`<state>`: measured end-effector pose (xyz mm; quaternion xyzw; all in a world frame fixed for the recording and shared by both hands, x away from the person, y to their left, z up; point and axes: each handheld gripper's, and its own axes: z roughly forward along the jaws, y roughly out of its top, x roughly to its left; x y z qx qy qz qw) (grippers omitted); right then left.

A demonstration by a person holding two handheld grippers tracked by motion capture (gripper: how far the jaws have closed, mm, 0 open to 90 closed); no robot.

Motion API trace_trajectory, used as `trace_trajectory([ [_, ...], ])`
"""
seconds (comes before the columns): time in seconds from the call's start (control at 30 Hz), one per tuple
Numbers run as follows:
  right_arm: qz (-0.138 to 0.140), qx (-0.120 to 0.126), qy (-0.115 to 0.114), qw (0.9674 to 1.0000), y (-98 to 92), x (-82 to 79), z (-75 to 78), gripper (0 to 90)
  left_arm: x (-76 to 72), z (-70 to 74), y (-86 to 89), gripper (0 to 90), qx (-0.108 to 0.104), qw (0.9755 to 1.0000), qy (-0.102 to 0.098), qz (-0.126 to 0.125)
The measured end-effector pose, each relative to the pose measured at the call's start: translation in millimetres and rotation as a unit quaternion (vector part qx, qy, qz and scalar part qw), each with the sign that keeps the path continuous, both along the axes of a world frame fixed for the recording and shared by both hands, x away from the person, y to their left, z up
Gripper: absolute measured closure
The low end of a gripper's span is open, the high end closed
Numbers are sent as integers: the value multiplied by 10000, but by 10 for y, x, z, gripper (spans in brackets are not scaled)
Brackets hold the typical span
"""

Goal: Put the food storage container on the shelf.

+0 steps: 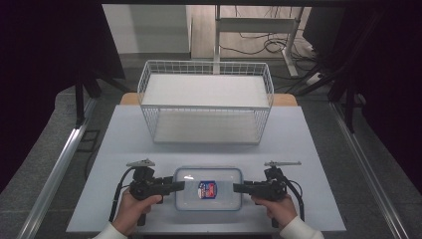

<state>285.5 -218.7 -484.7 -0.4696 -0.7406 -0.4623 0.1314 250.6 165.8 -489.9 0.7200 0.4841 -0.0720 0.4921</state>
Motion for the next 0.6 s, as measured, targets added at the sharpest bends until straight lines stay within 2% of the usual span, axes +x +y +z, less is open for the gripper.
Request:
trace_trajectory([
  [0.6, -21, 64, -169, 9998, 1, 35, 95, 512, 42, 96, 21, 485, -6, 9999, -157, -37],
])
